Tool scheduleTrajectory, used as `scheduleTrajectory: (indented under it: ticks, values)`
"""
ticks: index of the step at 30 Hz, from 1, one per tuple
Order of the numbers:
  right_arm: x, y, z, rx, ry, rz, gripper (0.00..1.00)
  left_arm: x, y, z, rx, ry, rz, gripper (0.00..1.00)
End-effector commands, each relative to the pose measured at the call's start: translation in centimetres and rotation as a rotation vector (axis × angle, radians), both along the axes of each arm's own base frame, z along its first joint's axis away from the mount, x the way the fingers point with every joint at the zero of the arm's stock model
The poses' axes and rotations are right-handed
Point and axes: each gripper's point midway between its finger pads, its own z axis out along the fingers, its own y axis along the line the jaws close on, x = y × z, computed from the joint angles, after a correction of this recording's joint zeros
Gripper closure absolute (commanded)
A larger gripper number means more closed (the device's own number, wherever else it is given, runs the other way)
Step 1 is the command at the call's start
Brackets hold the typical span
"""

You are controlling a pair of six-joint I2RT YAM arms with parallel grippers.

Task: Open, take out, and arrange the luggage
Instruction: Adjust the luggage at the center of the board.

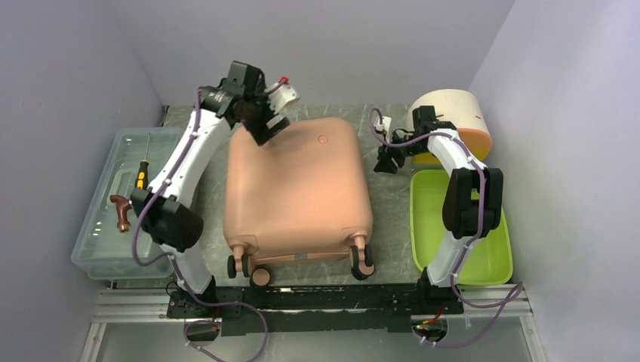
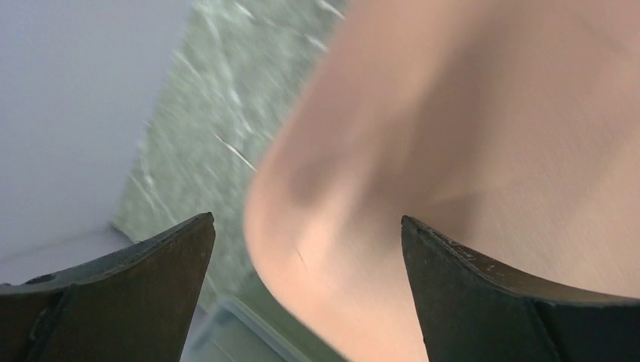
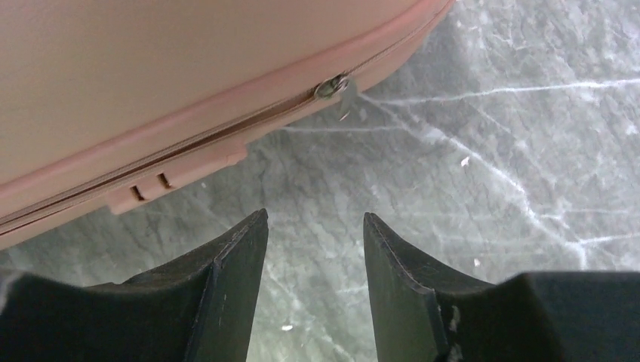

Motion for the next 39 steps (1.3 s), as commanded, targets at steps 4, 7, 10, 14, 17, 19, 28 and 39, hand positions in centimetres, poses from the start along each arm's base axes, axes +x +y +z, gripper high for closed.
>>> scheduleTrajectory:
  ticks: [4,7,10,14,17,19,28,39]
  values:
    - [0.0,-1.7,3.2,-0.055,-0.110,-0.157,0.47,-17.7,3.1,0.0,-0.100,0.307,-0.105,0.01]
    - [-0.3,-2.1,3.4,-0.060,-0.111,-0.201,0.47,-23.1,4.5,-1.4,-0.144,0.352,-0.098,0.01]
    - [-0.7,-2.2,3.5,-0.047,-0.093,-0.233,0.47,-27.8,4.7,-1.1,-0.251,0.397,-0.114,0.01]
    - [-1.4,-2.0,3.7,-0.020,-0.083,-0.262,0.46,-33.2,3.1,-0.9,-0.420,0.477,-0.218,0.01]
    - [-2.1,-1.8,3.9,-0.001,-0.089,-0.274,0.46,-32.4,4.2,-0.8,-0.418,0.397,-0.128,0.01]
    - [-2.4,-1.8,4.0,0.006,-0.091,-0.283,0.46,-32.6,4.3,-0.8,-0.419,0.385,-0.125,0.01]
    - [-3.1,-1.8,5.4,0.033,-0.139,-0.302,0.46,-30.5,6.7,-6.2,-0.245,0.490,0.026,0.01]
    - [-2.9,-1.6,4.5,0.045,-0.122,-0.298,0.46,-29.9,6.7,-9.4,-0.132,0.522,0.042,0.00]
